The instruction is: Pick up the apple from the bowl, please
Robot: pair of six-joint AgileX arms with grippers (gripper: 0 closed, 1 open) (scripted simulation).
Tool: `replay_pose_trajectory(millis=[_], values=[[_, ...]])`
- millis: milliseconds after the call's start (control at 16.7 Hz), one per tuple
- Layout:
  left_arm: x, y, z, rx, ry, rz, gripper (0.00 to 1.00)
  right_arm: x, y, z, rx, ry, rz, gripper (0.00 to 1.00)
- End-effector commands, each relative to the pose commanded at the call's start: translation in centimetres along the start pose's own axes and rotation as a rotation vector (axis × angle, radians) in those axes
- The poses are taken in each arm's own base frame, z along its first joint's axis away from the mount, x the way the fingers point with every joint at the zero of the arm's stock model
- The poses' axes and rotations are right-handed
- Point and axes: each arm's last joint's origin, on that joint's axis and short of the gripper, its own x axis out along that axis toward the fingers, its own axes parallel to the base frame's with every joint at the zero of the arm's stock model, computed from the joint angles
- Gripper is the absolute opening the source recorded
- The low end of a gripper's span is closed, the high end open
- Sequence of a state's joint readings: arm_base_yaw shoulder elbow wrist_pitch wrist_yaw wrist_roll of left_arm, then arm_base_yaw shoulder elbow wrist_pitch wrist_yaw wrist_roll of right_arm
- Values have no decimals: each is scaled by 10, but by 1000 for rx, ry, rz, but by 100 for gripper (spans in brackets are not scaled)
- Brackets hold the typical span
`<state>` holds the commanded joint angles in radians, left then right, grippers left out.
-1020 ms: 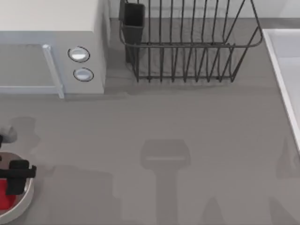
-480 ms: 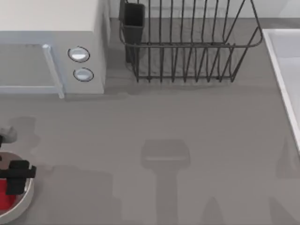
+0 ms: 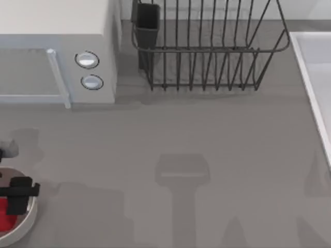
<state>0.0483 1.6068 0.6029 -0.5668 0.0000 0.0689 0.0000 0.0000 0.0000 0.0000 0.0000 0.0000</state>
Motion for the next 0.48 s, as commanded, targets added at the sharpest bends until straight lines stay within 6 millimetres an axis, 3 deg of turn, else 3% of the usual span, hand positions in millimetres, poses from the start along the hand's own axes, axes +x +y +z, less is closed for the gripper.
replay_pose_trajectory(millis=[300,360,480], values=[[0,0,0,0,0,0,0,0,0,0,0,0,0,100],[-34,0,2,5,-88,-5,0,0,0,0,0,0,0,100],[-37,0,4,5,-86,-5,0,0,0,0,0,0,0,100]])
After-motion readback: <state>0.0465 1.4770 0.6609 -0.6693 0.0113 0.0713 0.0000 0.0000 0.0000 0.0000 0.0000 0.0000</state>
